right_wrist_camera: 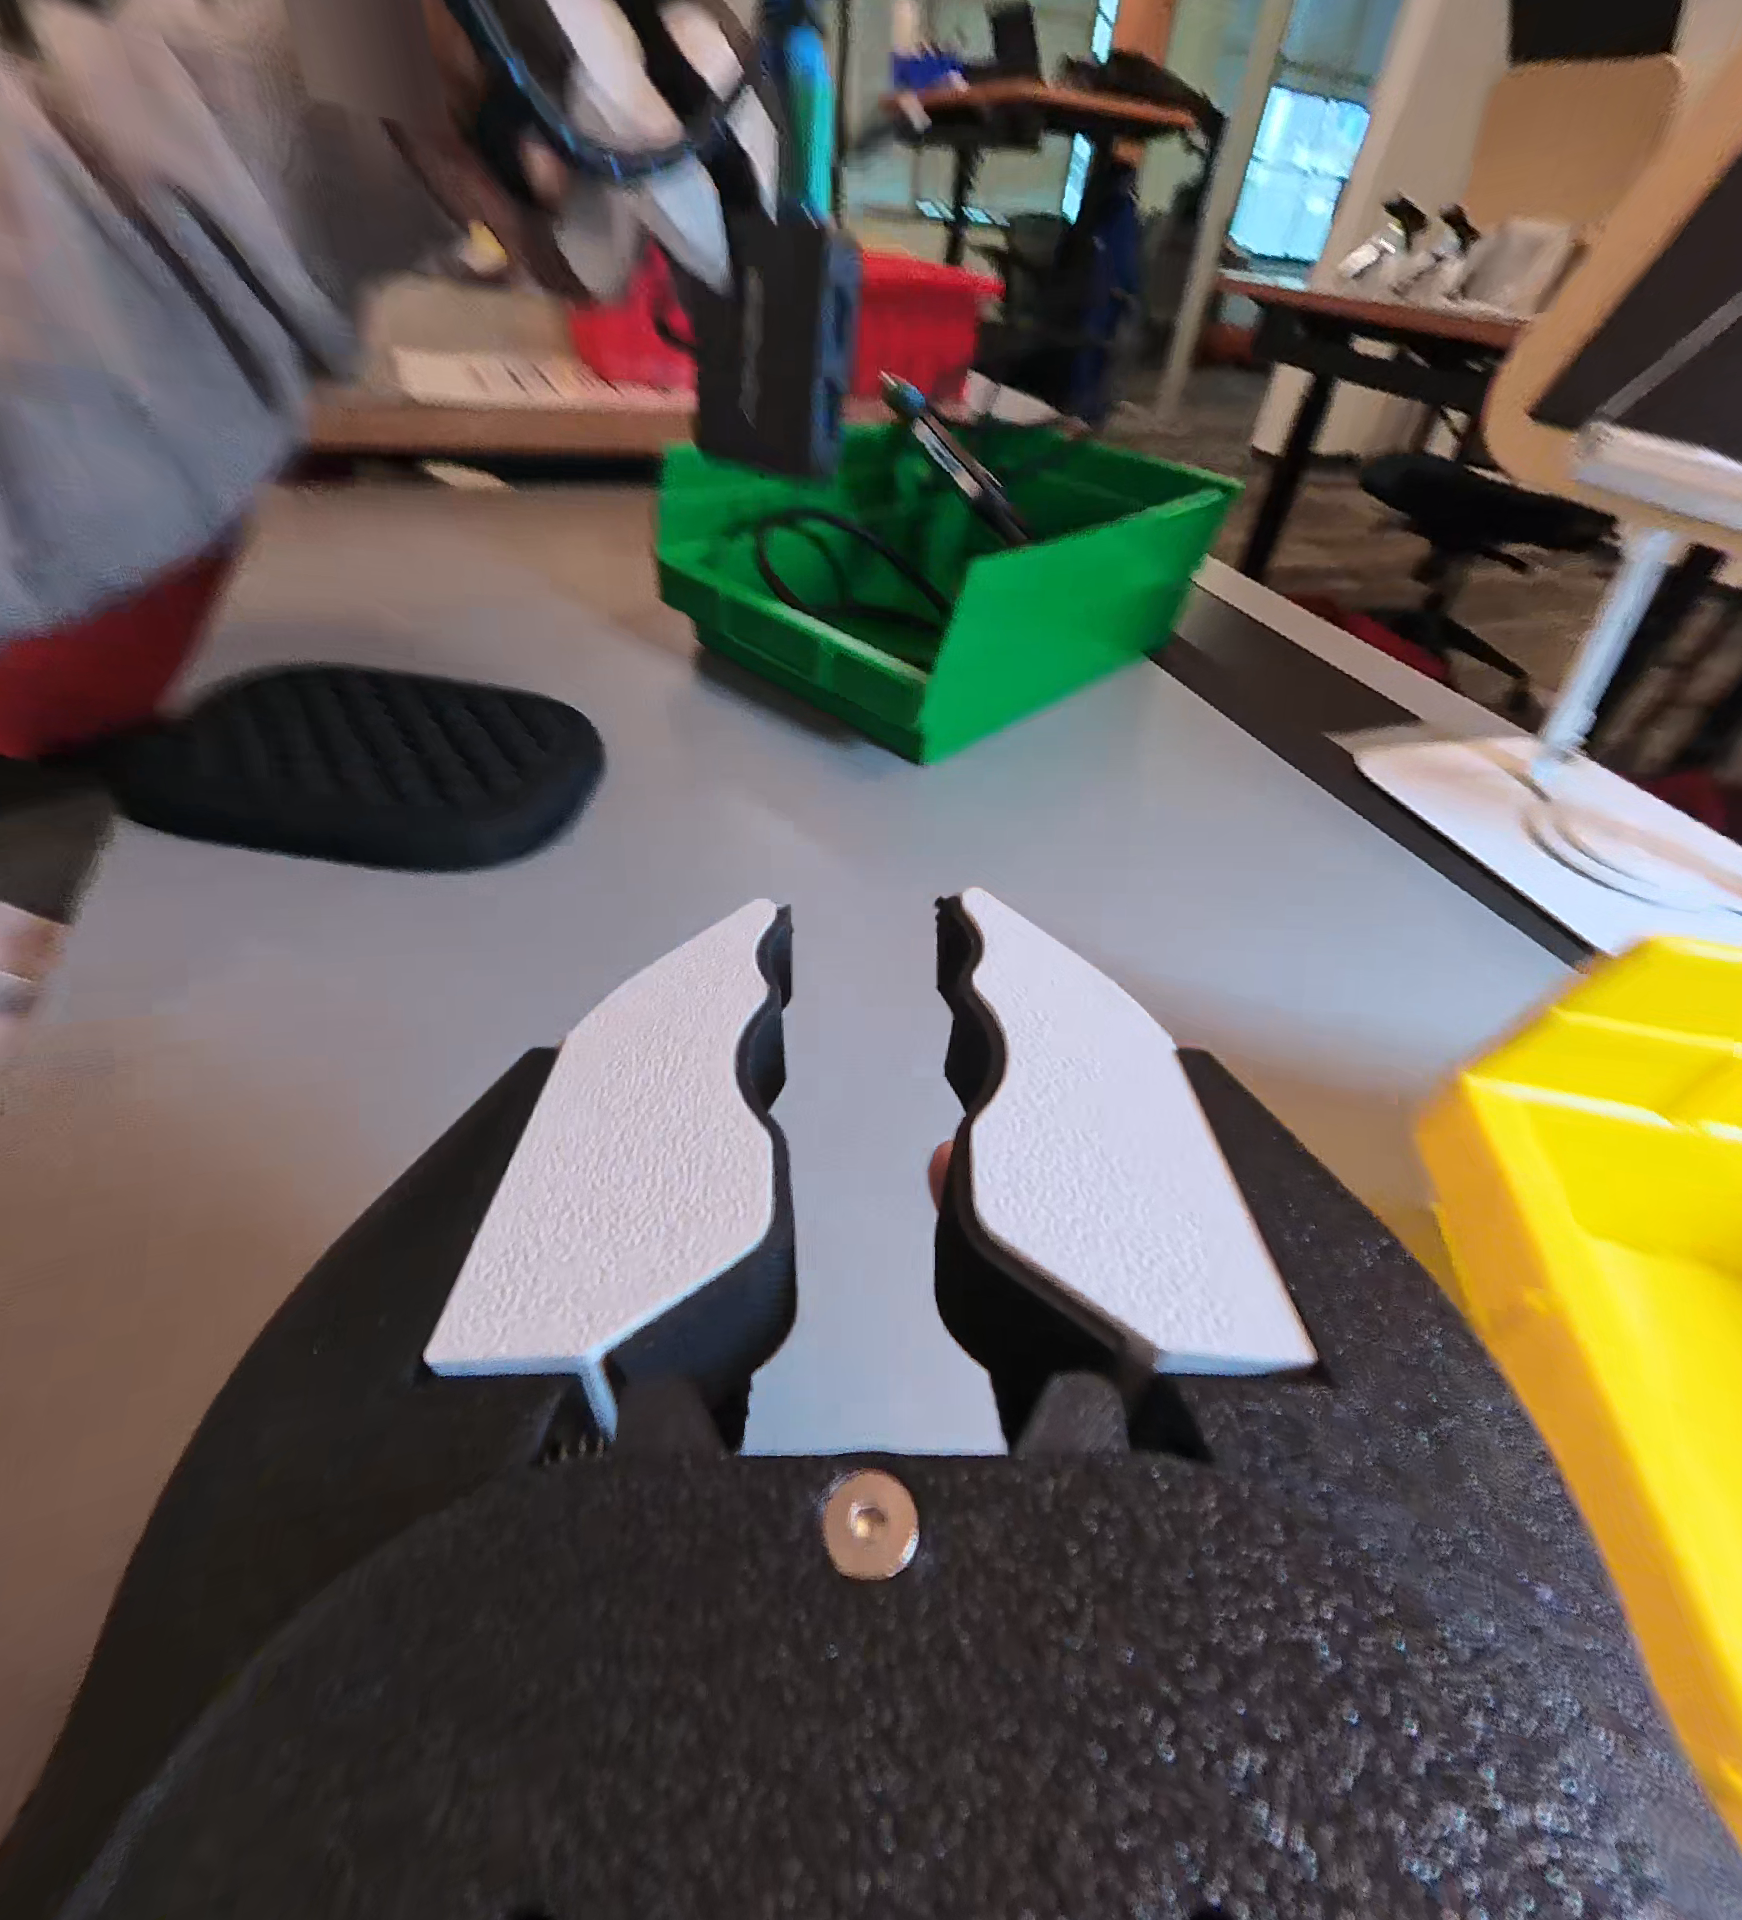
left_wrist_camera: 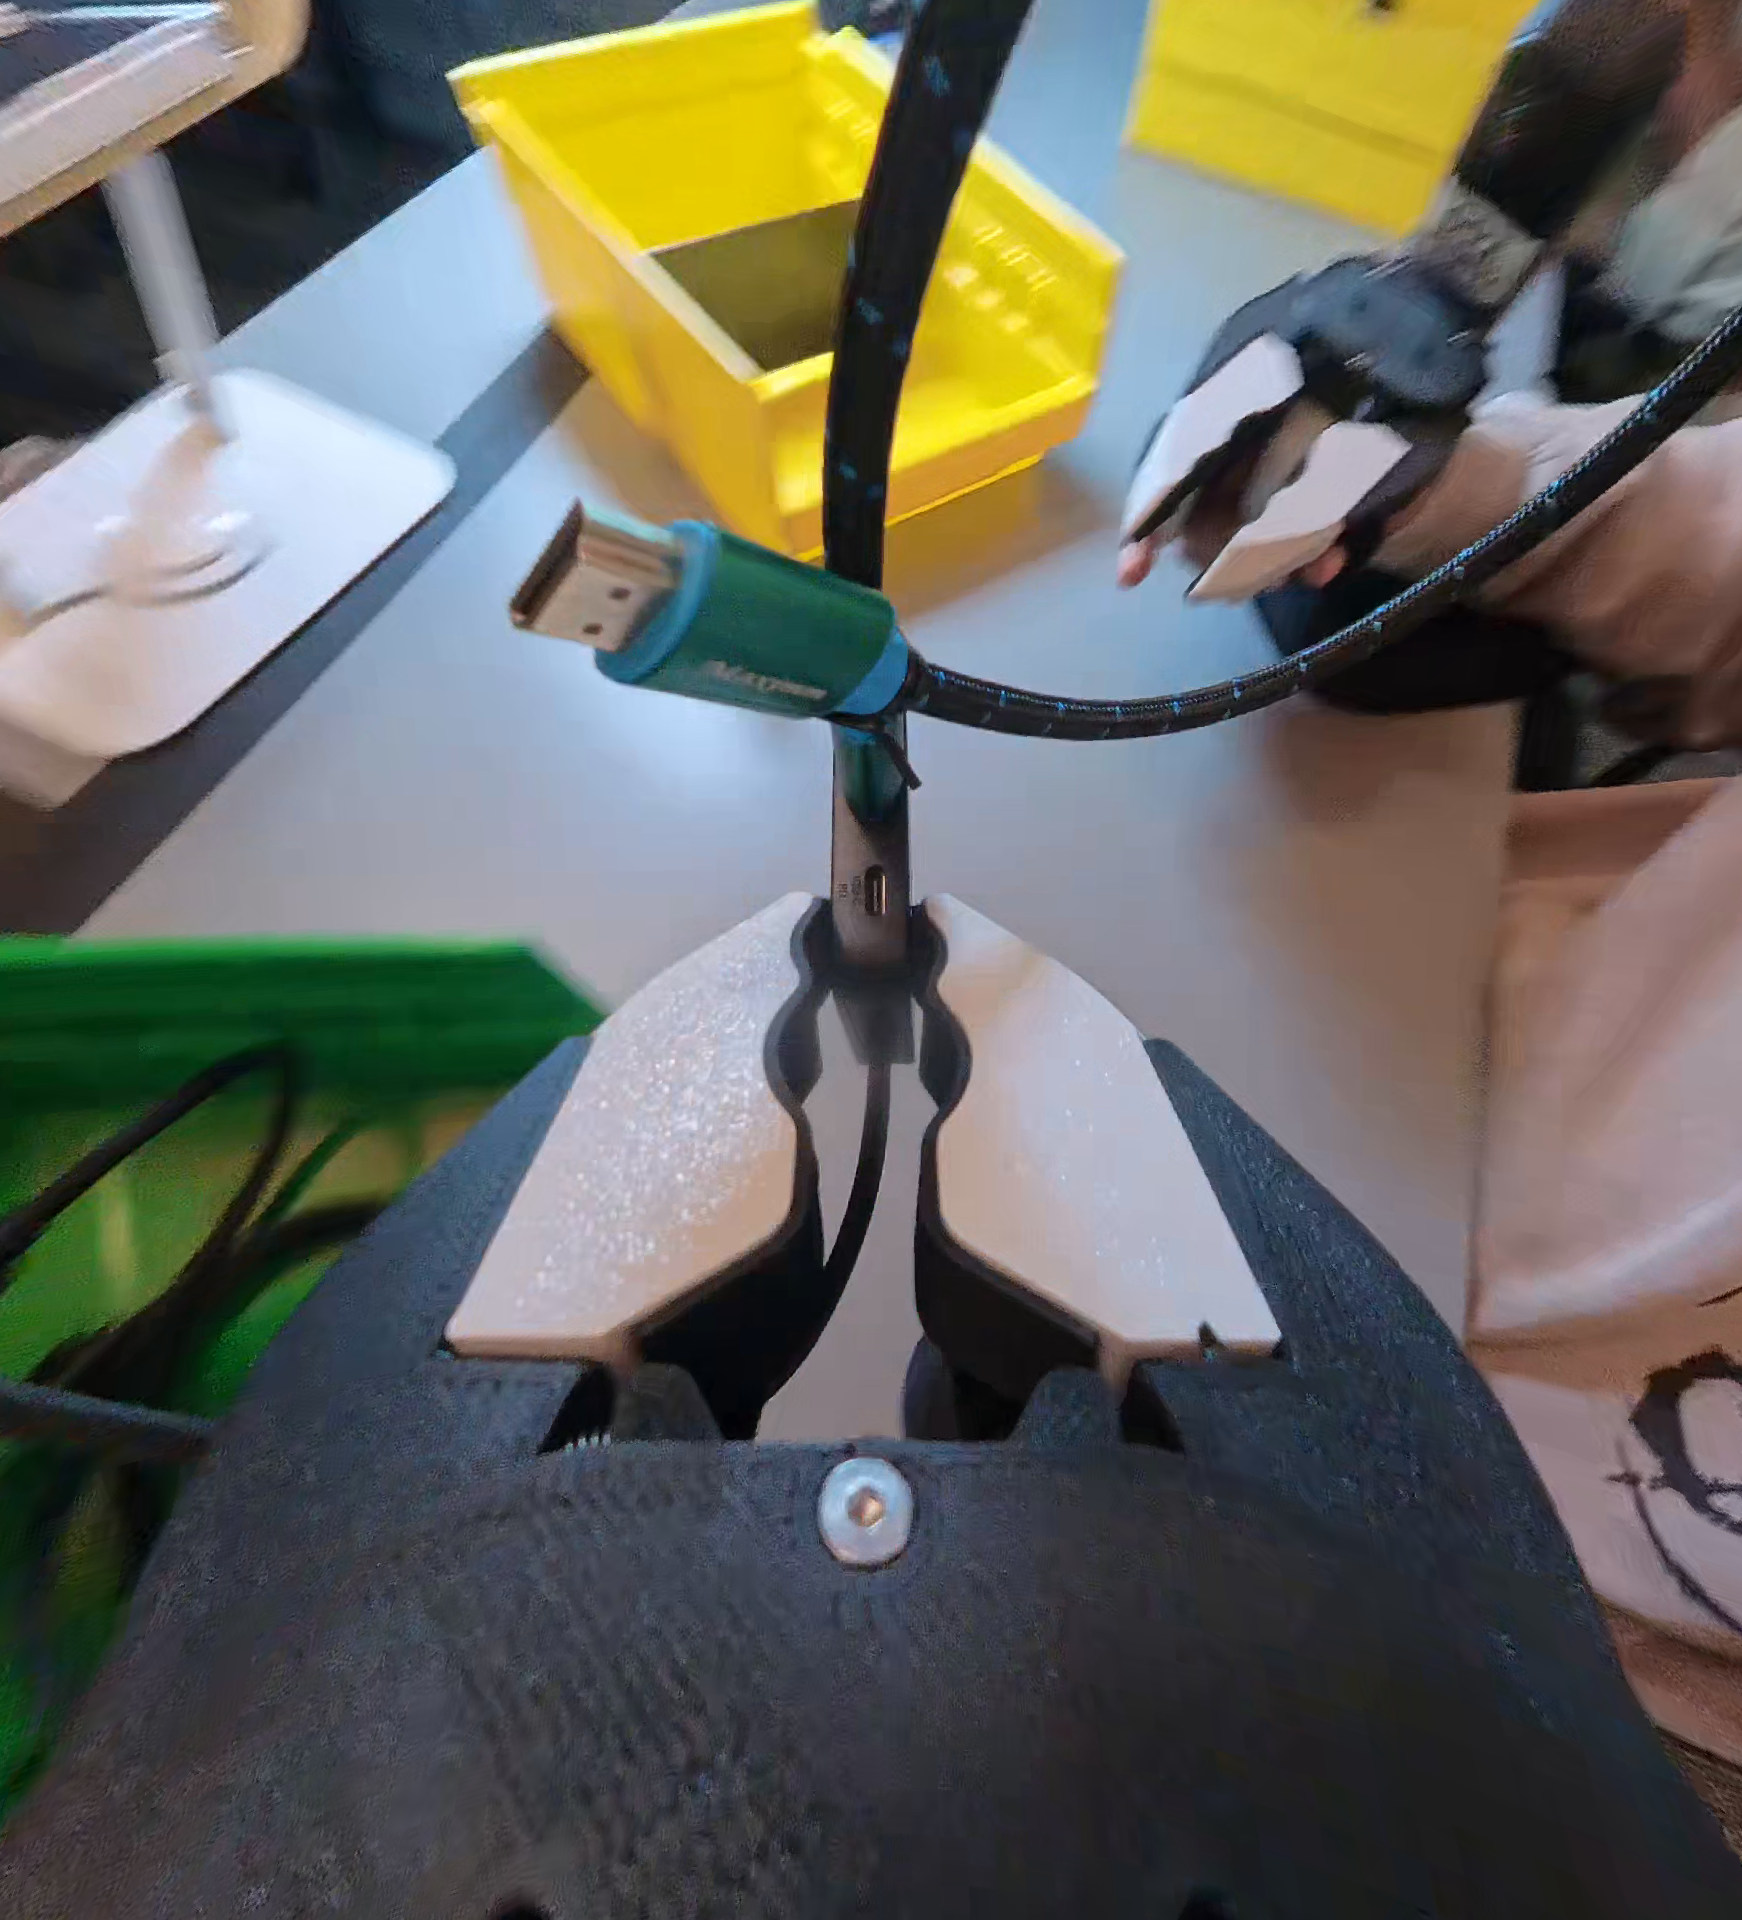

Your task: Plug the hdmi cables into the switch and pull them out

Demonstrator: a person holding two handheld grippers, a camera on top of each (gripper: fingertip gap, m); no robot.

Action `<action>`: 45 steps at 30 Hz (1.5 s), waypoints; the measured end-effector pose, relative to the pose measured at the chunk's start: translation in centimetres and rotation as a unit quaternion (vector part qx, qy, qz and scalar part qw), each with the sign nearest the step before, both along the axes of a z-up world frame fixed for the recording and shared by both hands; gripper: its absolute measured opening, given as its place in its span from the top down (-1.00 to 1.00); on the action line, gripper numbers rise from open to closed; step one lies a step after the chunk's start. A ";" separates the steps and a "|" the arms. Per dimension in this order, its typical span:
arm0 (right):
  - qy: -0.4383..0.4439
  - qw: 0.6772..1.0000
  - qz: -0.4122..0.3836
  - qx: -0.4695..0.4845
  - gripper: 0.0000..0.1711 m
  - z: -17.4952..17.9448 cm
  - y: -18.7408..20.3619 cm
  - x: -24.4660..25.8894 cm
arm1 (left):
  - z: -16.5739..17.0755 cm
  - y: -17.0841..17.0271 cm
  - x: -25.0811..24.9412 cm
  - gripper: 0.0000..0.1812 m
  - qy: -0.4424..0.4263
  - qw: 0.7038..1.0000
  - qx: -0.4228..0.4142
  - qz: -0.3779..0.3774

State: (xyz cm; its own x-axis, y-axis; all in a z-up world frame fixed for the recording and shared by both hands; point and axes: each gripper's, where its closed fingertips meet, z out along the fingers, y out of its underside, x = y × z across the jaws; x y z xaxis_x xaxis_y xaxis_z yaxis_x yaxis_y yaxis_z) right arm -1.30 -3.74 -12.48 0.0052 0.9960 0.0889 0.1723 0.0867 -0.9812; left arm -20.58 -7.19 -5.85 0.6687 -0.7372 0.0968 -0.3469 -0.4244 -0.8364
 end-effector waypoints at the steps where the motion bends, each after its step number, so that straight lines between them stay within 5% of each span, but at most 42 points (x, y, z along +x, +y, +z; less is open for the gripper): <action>1: 0.013 1.000 0.016 -0.007 0.66 0.6 -1.0 -0.5 | -0.4 0.0 2.0 0.83 -0.022 0.999 -0.001 -0.024; 6: 0.031 0.998 0.048 -0.037 0.44 1.4 -3.2 -2.7 | -3.4 -0.1 11.7 0.84 -0.112 0.981 -0.045 -0.152; 9: 0.019 0.995 0.055 -0.084 0.75 0.4 -2.9 -2.5 | -5.0 0.0 15.7 0.84 -0.130 0.969 -0.065 -0.201; 15: 0.065 0.964 0.035 -0.256 0.84 1.3 -0.1 -0.7 | -4.3 3.1 16.1 0.76 -0.110 0.986 0.060 -0.115; 18: 0.104 0.944 0.010 -0.312 0.84 2.0 1.5 -0.1 | -3.3 3.4 14.8 0.66 -0.022 0.981 0.184 -0.054; 24: 0.187 0.876 -0.043 -0.443 0.83 2.7 3.8 0.0 | -4.3 2.2 17.3 0.54 0.160 0.912 0.377 -0.018; 28: 0.173 0.864 -0.034 -0.471 0.83 2.6 1.8 -1.9 | -5.8 4.1 17.2 0.44 0.353 0.791 0.500 0.009; 30: 0.165 0.865 -0.046 -0.471 0.83 2.5 1.3 -2.3 | -5.8 4.5 16.9 0.49 0.400 0.735 0.547 0.009; 34: 0.145 0.877 0.001 -0.459 0.72 3.2 0.2 -2.2 | -4.5 3.7 16.2 0.78 0.397 0.699 0.594 0.007; 35: 0.143 0.875 0.026 -0.461 0.64 3.5 -0.4 -2.2 | -4.0 3.3 16.0 0.84 0.385 0.706 0.594 0.002; 37: 0.142 0.878 0.078 -0.450 0.53 4.5 -1.8 -2.1 | -3.4 2.5 15.8 0.84 0.300 0.775 0.557 -0.009; 40: 0.146 0.914 0.124 -0.357 0.64 6.3 -3.2 -1.3 | -1.1 0.6 15.4 0.85 0.105 0.862 0.495 -0.028; 45: 0.076 0.997 0.015 -0.028 0.61 5.3 -1.5 -0.4 | 2.2 -1.6 13.4 0.84 -0.143 0.896 0.414 -0.075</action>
